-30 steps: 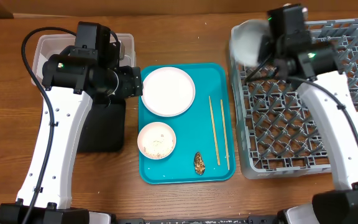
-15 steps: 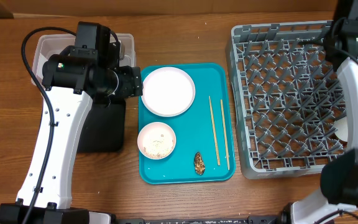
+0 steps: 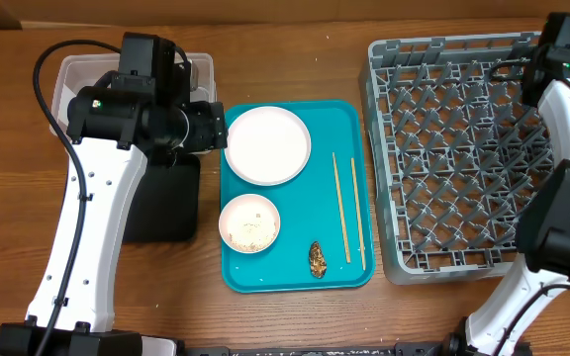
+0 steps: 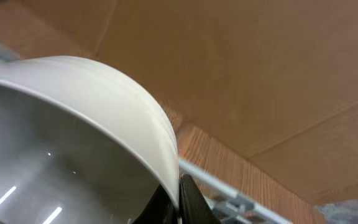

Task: Sort waste into correct bins and load items into the dishwasher

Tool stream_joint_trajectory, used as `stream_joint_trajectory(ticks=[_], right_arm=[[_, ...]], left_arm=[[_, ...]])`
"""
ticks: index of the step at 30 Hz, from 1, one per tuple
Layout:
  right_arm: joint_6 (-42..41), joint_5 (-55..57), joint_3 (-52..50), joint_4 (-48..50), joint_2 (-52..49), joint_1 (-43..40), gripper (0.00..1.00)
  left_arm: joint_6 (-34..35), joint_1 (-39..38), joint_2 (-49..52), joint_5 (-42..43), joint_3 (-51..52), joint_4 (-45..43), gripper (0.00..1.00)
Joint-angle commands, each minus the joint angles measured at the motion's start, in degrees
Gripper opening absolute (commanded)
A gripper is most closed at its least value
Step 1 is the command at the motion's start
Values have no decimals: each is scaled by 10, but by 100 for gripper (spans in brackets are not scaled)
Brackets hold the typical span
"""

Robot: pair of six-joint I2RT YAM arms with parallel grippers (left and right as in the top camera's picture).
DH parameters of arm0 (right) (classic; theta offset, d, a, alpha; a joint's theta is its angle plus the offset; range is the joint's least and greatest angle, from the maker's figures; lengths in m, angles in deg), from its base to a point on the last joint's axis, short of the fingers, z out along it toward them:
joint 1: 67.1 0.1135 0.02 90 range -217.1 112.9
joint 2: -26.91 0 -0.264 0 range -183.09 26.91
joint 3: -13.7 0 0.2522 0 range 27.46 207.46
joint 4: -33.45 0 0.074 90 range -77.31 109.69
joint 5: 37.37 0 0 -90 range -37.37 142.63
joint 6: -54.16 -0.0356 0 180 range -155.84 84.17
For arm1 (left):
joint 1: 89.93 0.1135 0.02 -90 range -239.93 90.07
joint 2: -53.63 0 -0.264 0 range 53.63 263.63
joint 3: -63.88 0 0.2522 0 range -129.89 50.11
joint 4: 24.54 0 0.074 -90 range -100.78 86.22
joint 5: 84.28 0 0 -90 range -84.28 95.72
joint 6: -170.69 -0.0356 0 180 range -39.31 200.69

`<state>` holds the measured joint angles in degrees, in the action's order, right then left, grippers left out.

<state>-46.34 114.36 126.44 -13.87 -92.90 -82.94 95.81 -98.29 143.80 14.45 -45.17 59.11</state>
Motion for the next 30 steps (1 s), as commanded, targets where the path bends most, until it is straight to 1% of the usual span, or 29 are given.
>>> stream_joint_trajectory(ticks=[1,3,6,15,16,17,19,22,25,26,30], right_arm=[[-29,-33,-7,-9,-5,23,4],[-53,-66,-9,-33,-5,33,4],[-80,-82,-9,-64,-5,43,4],[-80,-111,-9,-137,-5,58,4],[-80,-124,-9,-150,-5,58,8],[-80,-159,-9,-183,-5,58,26],[-80,-191,-9,-206,-5,58,34],[-87,-221,-9,-235,6,58,40],[-94,-226,-6,-249,29,59,40],[-93,-235,-5,-252,56,59,41],[-93,-283,2,-259,129,59,51]], left_arm=[[4,1,6,-3,-3,-3,82],[4,1,6,-3,-3,-2,82],[4,1,6,-3,-3,0,82],[3,1,6,-3,-3,-1,82],[3,1,6,-3,-3,-1,82],[3,1,6,-4,-3,-1,82],[3,1,6,-3,-3,-1,82],[3,1,6,-4,-3,-1,82],[3,1,6,-4,-3,-1,82],[3,1,6,-3,-3,-1,82],[3,1,6,-4,-3,-1,83]])
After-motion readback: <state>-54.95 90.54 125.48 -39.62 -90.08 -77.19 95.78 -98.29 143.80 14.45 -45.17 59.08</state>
